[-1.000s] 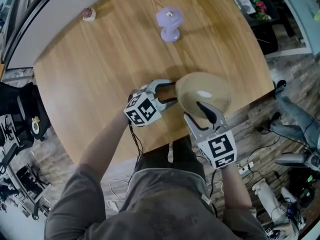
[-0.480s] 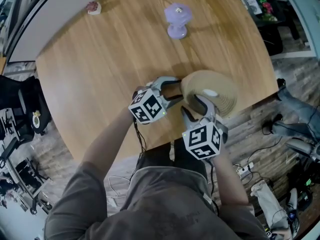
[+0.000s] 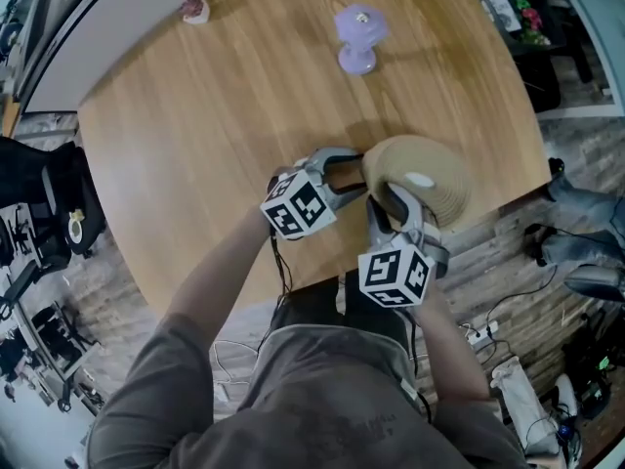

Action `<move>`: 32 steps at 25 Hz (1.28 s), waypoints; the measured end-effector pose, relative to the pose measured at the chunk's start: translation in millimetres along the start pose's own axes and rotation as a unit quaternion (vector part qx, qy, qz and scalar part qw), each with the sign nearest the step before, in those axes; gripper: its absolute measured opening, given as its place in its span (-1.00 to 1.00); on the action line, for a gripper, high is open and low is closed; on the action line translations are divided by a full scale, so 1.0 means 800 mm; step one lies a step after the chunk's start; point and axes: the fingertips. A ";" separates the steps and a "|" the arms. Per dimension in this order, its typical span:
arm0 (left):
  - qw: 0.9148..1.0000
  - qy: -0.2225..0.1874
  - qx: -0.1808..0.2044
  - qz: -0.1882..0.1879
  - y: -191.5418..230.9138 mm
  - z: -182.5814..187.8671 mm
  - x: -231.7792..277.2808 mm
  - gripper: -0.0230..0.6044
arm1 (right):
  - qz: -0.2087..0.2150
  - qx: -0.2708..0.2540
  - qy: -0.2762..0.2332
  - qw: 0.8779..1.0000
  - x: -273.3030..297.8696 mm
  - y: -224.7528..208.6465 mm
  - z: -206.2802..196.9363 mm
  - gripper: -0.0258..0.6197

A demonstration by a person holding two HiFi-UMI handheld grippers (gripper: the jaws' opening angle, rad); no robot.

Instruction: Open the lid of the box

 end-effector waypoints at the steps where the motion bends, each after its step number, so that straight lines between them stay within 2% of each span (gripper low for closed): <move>1: 1.000 0.001 0.000 0.000 0.000 0.000 0.000 -0.25 | 0.000 0.004 -0.005 1.000 -0.001 0.000 0.001 -0.48; 4: 1.000 0.009 0.000 -0.003 0.000 -0.001 0.001 -0.25 | 0.009 0.029 -0.035 0.999 -0.015 -0.006 0.008 -0.54; 7: 1.000 0.017 0.000 -0.002 0.001 -0.001 0.000 -0.26 | 0.018 0.059 -0.094 0.994 -0.044 -0.021 0.029 -0.58; 11: 1.000 0.022 -0.001 0.001 0.001 -0.001 -0.001 -0.26 | 0.004 0.120 -0.179 0.977 -0.095 -0.052 0.049 -0.61; 15: 1.000 0.024 -0.008 0.003 0.003 0.001 0.000 -0.26 | -0.026 0.206 -0.257 0.944 -0.145 -0.099 0.047 -0.63; 19: 0.999 0.032 -0.027 0.007 0.004 0.005 -0.004 -0.27 | -0.059 0.301 -0.306 0.901 -0.185 -0.138 0.015 -0.66; 23: 0.998 0.041 -0.039 0.014 0.003 0.007 -0.004 -0.28 | -0.097 0.371 -0.329 0.863 -0.218 -0.162 -0.032 -0.69; 27: 0.997 0.044 -0.053 0.022 0.004 0.007 -0.006 -0.30 | -0.110 0.451 -0.335 0.820 -0.227 -0.171 -0.074 -0.69; 29: 0.997 0.046 -0.058 0.028 0.006 0.008 -0.007 -0.31 | -0.116 0.462 -0.342 0.810 -0.231 -0.176 -0.080 -0.69; 32: 0.996 0.055 -0.056 0.041 0.003 0.008 -0.007 -0.37 | -0.118 0.461 -0.351 0.807 -0.239 -0.181 -0.077 -0.69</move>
Point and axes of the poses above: the fingertips, and each gripper's own axes: x forward along the fingers, y to its left, z out of its top, and after that the axes turned 11 degrees about z, right-handed
